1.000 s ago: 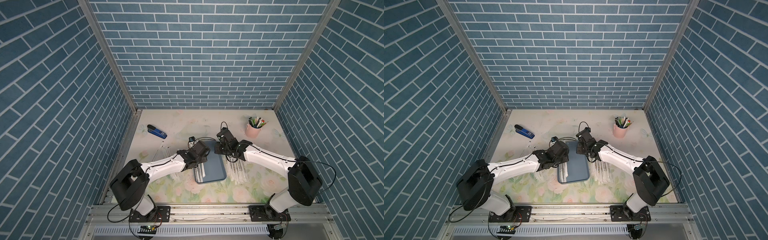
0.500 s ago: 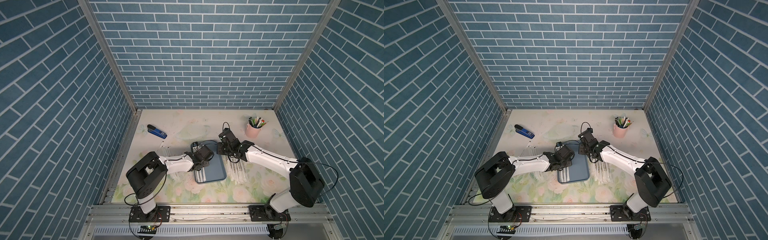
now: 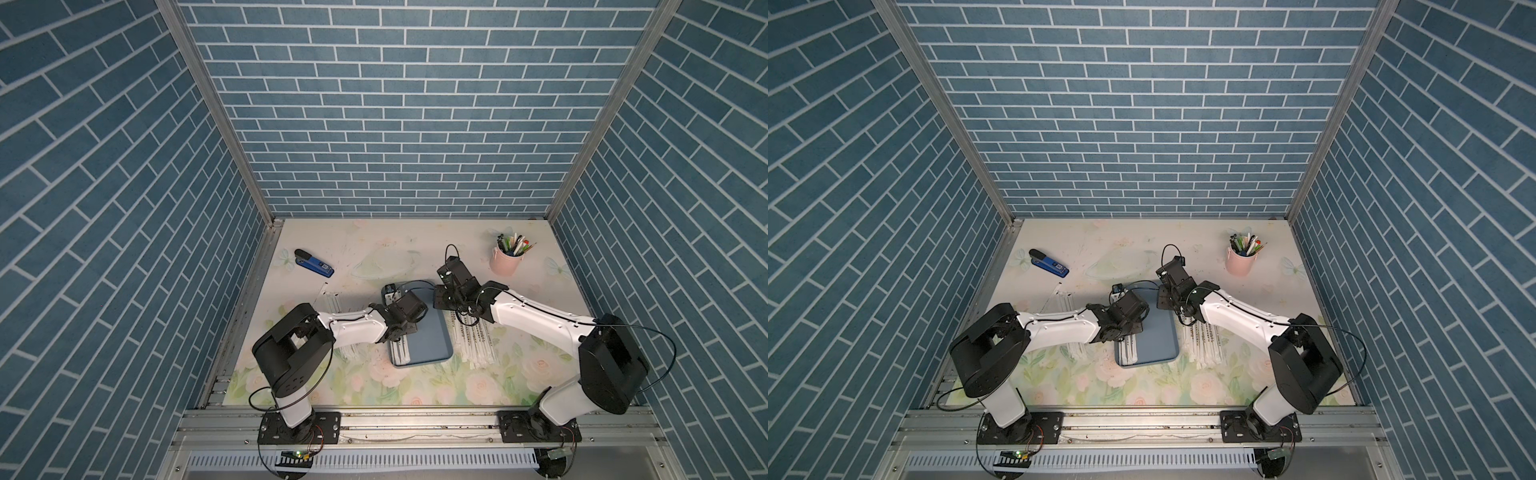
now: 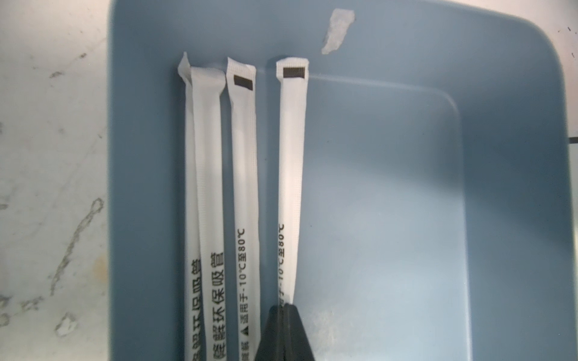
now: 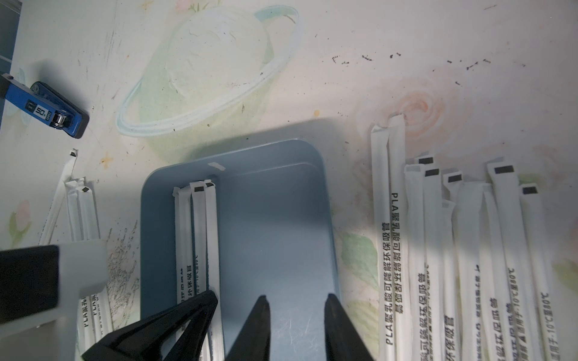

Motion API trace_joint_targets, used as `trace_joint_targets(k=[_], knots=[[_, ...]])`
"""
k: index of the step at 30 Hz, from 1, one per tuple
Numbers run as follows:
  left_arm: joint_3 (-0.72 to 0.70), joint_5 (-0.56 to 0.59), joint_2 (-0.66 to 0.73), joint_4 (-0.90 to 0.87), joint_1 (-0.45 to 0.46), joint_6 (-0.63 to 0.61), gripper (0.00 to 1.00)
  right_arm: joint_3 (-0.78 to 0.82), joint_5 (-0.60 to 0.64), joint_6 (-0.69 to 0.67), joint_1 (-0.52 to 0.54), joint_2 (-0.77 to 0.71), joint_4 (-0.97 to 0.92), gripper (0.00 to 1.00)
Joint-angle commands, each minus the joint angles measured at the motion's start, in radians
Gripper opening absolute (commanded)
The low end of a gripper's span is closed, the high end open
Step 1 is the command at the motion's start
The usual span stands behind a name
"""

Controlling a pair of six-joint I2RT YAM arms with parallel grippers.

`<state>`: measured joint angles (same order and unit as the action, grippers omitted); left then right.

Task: Put the straws into the storage box
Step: Place the straw in the storage box.

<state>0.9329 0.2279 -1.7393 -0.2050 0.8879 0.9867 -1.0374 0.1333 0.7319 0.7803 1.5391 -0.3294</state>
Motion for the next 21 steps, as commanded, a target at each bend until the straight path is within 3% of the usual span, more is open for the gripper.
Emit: trace_joint_targets(k=[1, 21], knots=[[0.014, 0.021, -0.005, -0.032, 0.002, -0.02, 0.0, -0.009, -0.013, -0.025, 0.001, 0.012, 0.003, 0.31], [0.035, 0.04, 0.019, -0.059, 0.002, -0.044, 0.2, -0.006, -0.018, -0.028, 0.0, 0.009, 0.003, 0.28]])
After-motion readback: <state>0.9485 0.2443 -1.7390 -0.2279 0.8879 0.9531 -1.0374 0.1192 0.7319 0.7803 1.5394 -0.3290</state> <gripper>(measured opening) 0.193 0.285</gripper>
